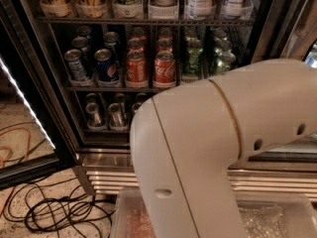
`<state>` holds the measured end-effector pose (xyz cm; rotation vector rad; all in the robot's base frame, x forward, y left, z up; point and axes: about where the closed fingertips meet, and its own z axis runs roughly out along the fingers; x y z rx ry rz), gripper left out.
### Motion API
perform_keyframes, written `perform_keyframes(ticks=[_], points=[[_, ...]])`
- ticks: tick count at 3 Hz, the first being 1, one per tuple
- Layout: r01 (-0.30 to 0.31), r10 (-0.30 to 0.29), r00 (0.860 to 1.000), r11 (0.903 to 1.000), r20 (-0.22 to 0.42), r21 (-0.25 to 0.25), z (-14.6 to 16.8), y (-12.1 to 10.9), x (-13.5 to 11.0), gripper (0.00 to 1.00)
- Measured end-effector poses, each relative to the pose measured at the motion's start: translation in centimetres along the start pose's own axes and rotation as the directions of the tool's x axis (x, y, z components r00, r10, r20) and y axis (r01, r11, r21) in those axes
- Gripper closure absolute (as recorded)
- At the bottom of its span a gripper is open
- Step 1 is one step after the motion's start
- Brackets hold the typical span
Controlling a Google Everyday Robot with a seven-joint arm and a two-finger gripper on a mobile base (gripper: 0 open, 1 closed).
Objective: Pick water bottle from bottom shelf of fridge
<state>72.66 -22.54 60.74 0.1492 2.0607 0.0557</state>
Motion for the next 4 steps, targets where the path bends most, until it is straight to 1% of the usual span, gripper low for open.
perform_keyframes(ticks=[2, 3, 4], points=[[0.000, 0.000, 1.000, 1.0000, 0.000, 0.000, 0.00, 0.00, 0.00, 0.90], [0.000, 0.000, 1.000, 1.0000, 0.000, 0.000, 0.00, 0.00, 0.00, 1.00], [-0.006, 0.006, 1.000, 0.9997, -0.013, -0.023, -0.35, 0.60, -0.14, 1.00]])
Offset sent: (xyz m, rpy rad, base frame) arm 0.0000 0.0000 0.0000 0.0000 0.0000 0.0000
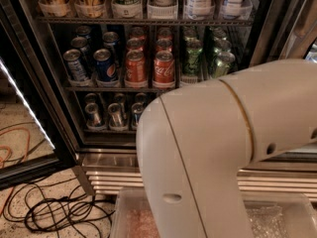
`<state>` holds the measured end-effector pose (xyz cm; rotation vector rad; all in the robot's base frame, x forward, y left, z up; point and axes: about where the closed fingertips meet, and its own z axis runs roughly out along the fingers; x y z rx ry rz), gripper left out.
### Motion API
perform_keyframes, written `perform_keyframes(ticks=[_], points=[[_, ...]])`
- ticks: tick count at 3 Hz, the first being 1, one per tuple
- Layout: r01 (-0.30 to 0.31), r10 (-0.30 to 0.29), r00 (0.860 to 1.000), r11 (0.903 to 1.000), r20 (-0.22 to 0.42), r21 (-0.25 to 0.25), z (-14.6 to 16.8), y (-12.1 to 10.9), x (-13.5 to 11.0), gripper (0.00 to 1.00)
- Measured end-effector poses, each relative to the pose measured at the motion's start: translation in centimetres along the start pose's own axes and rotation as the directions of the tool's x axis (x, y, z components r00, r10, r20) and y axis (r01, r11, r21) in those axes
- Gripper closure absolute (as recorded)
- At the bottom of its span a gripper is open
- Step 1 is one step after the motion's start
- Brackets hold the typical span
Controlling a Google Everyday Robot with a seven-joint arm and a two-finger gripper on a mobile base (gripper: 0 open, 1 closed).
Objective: Pick water bottle from bottom shelf of fridge
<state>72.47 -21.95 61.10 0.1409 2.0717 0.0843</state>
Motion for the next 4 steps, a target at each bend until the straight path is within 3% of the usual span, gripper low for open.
perform_keyframes(ticks=[4], points=[[0.020, -0.021, 0.999, 0.9994, -0.036, -0.030, -0.4, 1.5, 0.6, 1.00]])
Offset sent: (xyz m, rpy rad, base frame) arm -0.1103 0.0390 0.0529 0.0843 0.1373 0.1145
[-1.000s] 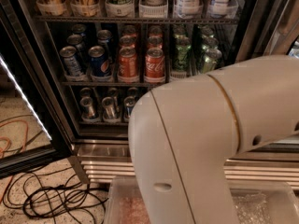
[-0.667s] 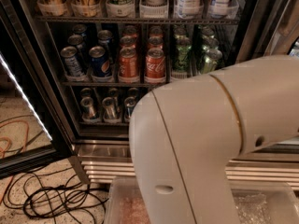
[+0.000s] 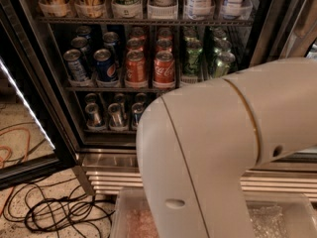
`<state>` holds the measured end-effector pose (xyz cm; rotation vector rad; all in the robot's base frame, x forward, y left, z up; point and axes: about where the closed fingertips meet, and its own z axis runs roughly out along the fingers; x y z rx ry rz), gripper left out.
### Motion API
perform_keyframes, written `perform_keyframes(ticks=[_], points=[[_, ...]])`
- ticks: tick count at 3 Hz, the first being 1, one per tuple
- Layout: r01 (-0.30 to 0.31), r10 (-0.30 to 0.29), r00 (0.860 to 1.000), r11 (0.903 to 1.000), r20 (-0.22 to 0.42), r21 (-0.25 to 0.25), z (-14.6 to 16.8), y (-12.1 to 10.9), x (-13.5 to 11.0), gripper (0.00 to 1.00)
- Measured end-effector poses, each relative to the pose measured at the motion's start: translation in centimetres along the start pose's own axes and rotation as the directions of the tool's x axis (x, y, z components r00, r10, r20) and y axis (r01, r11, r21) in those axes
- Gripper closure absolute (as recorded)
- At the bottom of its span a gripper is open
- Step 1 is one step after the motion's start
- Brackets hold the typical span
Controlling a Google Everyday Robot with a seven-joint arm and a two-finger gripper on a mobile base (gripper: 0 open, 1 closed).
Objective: Pick water bottle from bottom shelf of fridge
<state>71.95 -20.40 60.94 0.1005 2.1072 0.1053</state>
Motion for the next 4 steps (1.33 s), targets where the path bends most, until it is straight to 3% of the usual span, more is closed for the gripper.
perform_keyframes(ticks=[4], points=[[0.008, -0.008, 1.000, 0.9999, 0.009, -0.013, -1.18, 0.08, -0.46, 1.00]])
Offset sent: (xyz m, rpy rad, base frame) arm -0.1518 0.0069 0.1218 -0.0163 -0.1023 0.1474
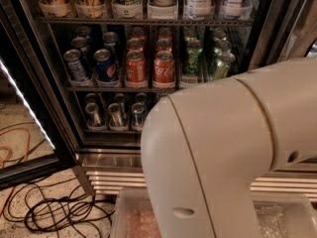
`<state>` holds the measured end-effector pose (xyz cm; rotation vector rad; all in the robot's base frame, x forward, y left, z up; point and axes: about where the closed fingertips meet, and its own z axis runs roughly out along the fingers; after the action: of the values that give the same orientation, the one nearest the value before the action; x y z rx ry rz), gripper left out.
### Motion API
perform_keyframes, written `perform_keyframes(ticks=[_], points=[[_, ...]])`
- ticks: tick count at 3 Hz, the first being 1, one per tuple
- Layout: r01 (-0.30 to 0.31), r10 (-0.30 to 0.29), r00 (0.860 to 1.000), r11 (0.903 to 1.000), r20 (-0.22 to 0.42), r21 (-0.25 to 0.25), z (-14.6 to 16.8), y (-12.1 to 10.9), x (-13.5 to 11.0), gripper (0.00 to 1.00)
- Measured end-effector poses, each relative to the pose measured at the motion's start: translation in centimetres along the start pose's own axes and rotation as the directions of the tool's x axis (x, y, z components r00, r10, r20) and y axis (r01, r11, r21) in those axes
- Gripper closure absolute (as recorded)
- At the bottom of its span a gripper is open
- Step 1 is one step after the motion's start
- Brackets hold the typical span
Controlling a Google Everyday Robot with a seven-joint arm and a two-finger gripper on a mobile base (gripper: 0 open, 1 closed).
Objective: Pick water bottle from bottom shelf of fridge
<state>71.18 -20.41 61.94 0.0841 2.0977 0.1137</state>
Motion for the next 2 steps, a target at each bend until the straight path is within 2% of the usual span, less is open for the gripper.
perform_keyframes(ticks=[1, 2], points=[[0.023, -0.023, 1.000, 0.9994, -0.011, -0.025, -0.81, 0.64, 0.30, 1.00], [0.023, -0.023, 1.000, 0.9994, -0.011, -0.025, -0.80, 0.64, 0.29, 1.00]])
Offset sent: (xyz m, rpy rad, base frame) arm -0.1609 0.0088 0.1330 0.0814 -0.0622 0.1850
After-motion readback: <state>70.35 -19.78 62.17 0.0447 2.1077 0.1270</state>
